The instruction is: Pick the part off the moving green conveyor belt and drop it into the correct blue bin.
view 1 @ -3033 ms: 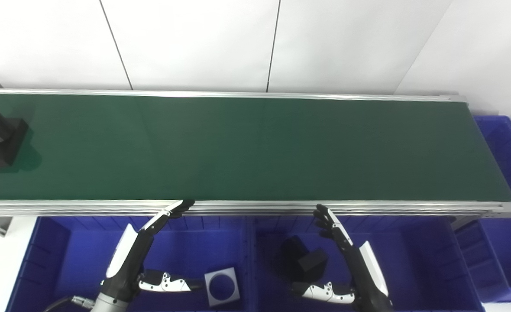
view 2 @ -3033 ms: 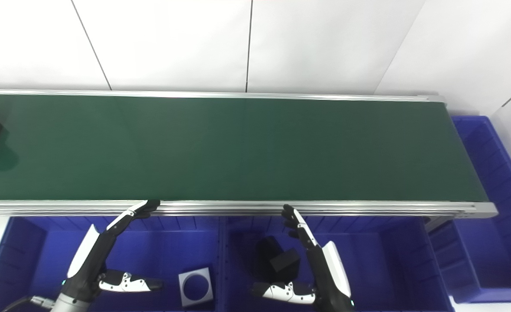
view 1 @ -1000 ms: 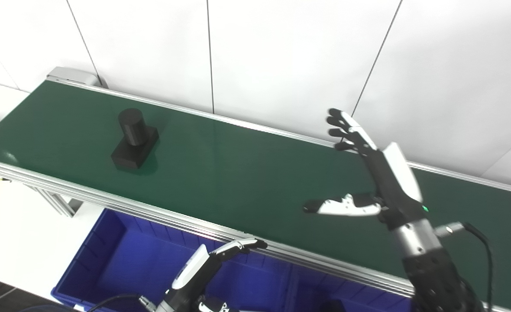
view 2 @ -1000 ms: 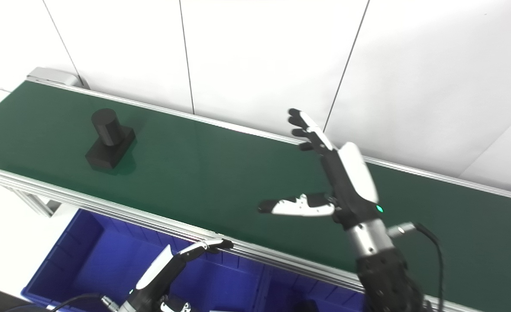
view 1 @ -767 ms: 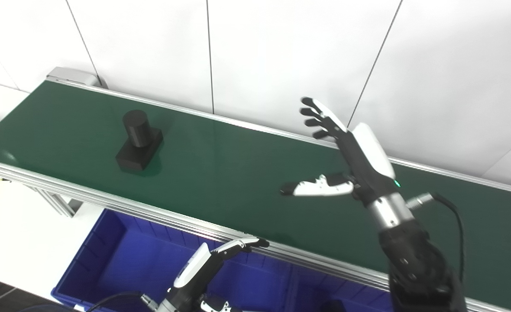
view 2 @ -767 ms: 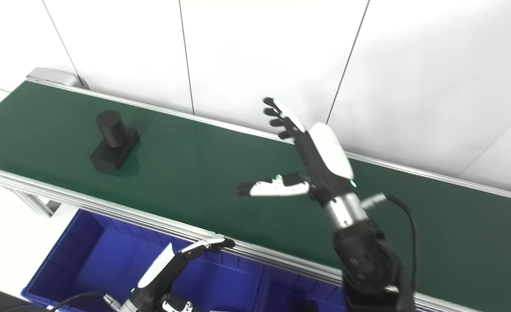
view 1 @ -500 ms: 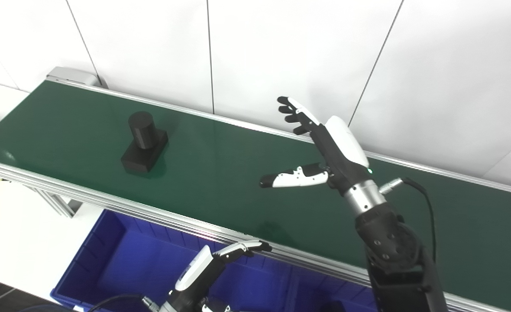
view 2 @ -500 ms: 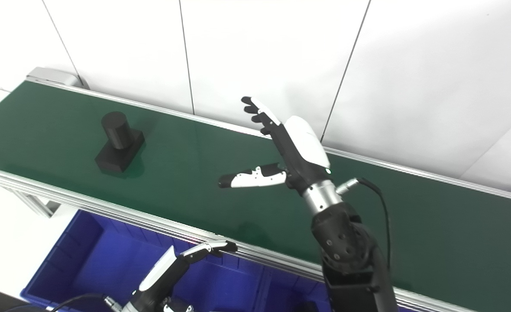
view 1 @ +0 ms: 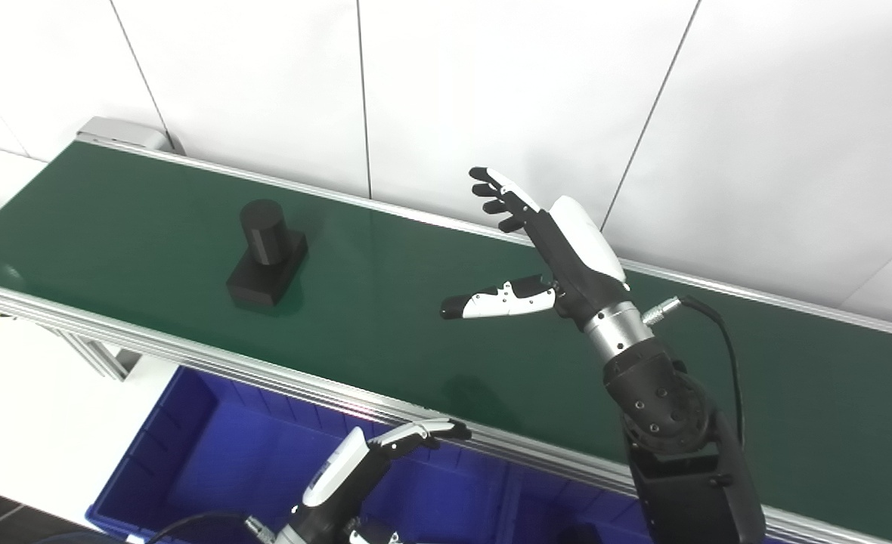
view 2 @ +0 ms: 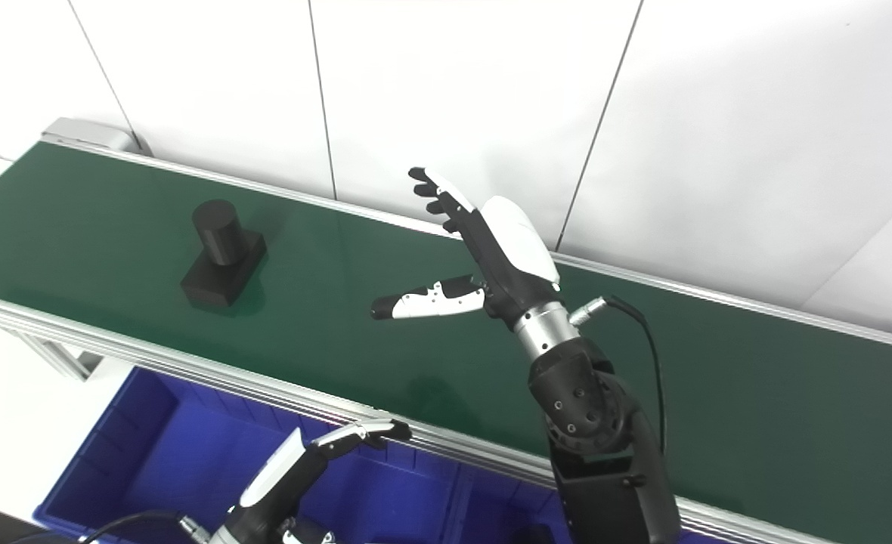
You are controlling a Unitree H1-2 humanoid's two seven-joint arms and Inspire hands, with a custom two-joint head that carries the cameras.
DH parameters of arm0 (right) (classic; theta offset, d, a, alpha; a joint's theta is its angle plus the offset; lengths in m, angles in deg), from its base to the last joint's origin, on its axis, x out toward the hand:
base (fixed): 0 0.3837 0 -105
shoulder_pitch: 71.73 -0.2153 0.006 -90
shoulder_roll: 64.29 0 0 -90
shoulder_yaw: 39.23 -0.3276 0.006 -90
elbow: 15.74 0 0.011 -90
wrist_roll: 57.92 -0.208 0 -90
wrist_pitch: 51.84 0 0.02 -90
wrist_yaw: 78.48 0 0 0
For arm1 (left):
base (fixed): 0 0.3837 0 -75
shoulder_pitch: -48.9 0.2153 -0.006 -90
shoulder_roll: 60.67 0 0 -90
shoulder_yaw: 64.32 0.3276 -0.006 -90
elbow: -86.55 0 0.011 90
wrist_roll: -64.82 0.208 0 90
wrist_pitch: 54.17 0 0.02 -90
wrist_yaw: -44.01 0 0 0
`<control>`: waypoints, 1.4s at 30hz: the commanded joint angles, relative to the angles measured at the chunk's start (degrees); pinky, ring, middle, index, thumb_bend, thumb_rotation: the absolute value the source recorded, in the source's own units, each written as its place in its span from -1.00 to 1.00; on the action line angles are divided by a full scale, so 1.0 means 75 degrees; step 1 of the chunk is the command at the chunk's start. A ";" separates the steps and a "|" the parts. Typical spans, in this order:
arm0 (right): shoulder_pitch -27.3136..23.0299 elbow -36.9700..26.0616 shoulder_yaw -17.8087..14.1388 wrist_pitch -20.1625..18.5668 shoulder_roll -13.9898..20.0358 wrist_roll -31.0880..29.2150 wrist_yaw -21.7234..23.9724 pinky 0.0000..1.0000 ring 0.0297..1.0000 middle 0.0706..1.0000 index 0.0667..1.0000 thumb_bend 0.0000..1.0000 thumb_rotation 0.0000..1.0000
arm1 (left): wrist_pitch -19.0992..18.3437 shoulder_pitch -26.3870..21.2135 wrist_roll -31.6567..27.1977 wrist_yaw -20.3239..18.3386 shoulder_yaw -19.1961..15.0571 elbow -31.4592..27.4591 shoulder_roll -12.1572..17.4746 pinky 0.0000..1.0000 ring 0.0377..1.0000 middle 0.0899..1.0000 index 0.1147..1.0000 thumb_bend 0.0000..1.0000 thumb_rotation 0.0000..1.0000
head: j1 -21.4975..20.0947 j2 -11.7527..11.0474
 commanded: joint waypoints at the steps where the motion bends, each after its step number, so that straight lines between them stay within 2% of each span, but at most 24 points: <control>1: -0.0269 -0.0297 -0.0089 0.0208 0.0004 -0.0112 -0.0092 0.47 0.66 0.75 0.87 0.86 -0.09 | 0.0183 -0.0014 0.0126 0.0250 -0.0063 -0.0178 0.0171 0.38 0.55 0.62 0.53 1.00 -0.33 | 0.0106 0.0035; 5: -0.0223 -0.0335 -0.0116 0.0244 0.0113 -0.0206 -0.0083 0.48 0.68 0.75 0.88 0.85 -0.09 | 0.0183 0.0105 0.0384 0.0280 -0.0233 -0.0169 0.0245 0.43 0.57 0.62 0.55 1.00 -0.24 | 0.0283 0.0058; 21: -0.0309 -0.0134 0.0025 0.0269 0.0194 -0.0262 -0.0106 0.47 0.67 0.74 0.87 0.86 -0.10 | 0.0184 0.0276 0.0207 0.0286 -0.0326 -0.0176 0.0172 0.44 0.61 0.66 0.57 1.00 -0.28 | 0.0347 0.0081; 33: -0.0536 0.0410 0.0271 0.0296 -0.0001 -0.0015 -0.0223 0.46 0.67 0.76 0.87 0.85 -0.04 | 0.0183 0.0390 0.0212 0.0400 -0.0205 -0.0034 0.0324 0.46 0.64 0.70 0.61 1.00 -0.24 | -0.0354 0.0074; 42: -0.0787 0.1056 0.0368 0.0293 -0.0192 0.0219 -0.0342 0.39 0.63 0.75 0.87 0.87 0.03 | 0.0184 0.0549 0.0329 0.0407 -0.0218 -0.0062 0.0423 0.49 0.63 0.68 0.60 1.00 -0.19 | -0.0523 0.0099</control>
